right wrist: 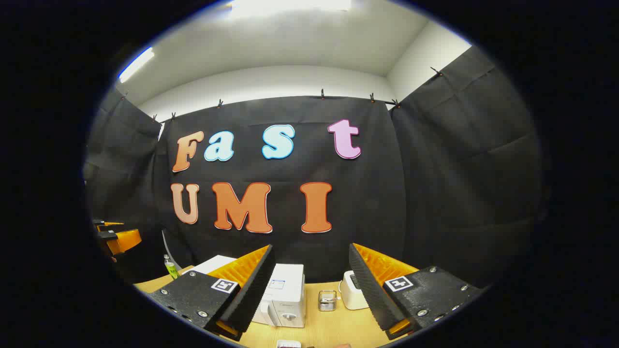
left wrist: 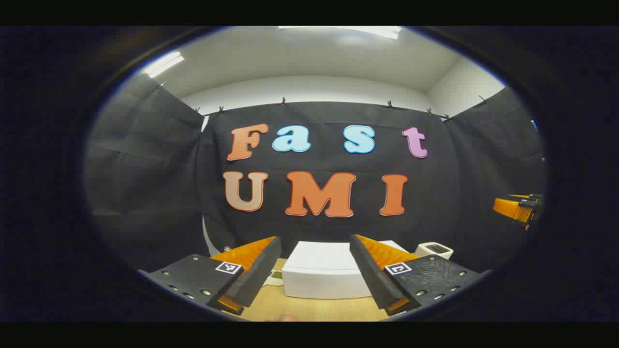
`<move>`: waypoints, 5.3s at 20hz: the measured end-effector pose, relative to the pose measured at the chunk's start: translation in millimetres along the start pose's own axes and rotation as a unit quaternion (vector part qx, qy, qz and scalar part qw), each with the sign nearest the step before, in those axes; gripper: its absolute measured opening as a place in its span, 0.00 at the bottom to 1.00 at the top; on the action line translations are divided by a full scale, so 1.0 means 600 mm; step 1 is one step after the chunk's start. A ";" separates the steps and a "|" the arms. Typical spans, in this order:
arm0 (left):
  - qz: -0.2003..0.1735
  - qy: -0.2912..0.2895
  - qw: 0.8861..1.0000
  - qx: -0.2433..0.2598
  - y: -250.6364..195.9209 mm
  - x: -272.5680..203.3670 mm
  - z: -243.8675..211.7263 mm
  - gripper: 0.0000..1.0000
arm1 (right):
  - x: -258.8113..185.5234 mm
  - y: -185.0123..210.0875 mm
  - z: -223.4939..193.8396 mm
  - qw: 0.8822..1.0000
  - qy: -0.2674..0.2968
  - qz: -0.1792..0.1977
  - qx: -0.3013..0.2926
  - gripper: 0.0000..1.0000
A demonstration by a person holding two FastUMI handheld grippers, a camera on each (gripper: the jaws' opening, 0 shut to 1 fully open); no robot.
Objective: Open the microwave oven with the left hand, put the food in, and close the microwave oven.
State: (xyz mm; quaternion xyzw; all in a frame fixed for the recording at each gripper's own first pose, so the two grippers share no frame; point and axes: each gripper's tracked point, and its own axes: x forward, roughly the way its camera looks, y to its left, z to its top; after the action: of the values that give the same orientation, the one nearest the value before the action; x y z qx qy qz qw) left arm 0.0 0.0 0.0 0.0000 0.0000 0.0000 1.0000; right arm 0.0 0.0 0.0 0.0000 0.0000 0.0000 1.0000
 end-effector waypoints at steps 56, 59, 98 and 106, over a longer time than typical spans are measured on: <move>-0.107 0.120 0.987 0.025 -0.393 0.184 -0.663 0.22 | 0.020 -0.131 -0.102 0.998 0.038 -0.045 0.000 0.95; -0.105 0.105 0.989 0.005 -0.386 0.156 -0.647 0.10 | 0.015 -0.131 -0.101 0.998 0.034 -0.043 -0.002 0.95; -0.014 0.101 0.995 0.012 0.220 -0.296 -0.547 0.32 | -0.031 0.066 -0.274 0.993 0.097 0.053 0.030 0.95; 0.044 0.070 0.997 0.005 0.338 -0.311 -0.509 0.75 | -0.050 0.053 -0.407 0.985 0.153 0.038 0.070 0.95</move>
State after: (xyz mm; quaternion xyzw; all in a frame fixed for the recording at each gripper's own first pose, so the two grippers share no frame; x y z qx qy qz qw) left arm -186.5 203.1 -305.2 0.0047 0.0704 0.0442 0.9965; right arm -29.9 31.7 -244.4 0.0704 0.1529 0.0375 0.9850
